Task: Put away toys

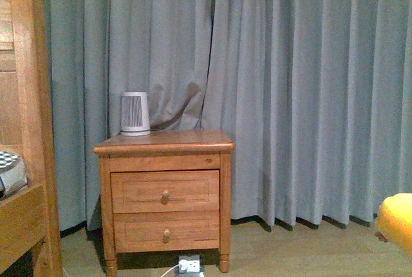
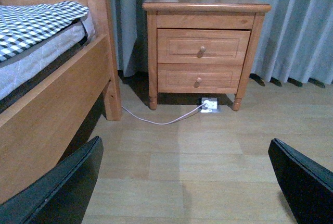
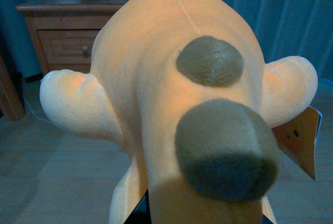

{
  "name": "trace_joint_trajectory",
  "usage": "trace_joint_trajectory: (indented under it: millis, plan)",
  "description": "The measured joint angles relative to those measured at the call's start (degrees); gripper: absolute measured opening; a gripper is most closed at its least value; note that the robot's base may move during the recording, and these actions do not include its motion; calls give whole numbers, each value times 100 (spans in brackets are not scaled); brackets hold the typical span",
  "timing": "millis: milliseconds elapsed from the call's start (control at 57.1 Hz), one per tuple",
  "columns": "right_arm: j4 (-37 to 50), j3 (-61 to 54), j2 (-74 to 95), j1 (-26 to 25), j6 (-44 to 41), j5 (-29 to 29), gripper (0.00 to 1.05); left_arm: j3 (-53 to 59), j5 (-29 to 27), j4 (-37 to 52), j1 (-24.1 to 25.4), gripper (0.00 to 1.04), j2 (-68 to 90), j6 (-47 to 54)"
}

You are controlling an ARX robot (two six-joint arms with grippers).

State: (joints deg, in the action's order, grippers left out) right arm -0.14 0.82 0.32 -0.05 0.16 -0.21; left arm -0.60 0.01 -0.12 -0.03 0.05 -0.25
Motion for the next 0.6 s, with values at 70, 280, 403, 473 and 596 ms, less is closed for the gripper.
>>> trace_joint_trajectory:
  millis: [70,280,403,473,596]
  plan:
    - [0,0,2,0,0,2,7,0,-2,0,0,98,0,-2]
    - [2,0,2,0,0,0,7,0,-4,0,0,98,0,0]
    - [2,0,2,0,0,4,7,0,0,0,0,98,0,0]
    - [2,0,0,0,0,2,7,0,-2,0,0,98,0,0]
    - [2,0,-2,0,0,2,7,0,-2,0,0,98,0,0]
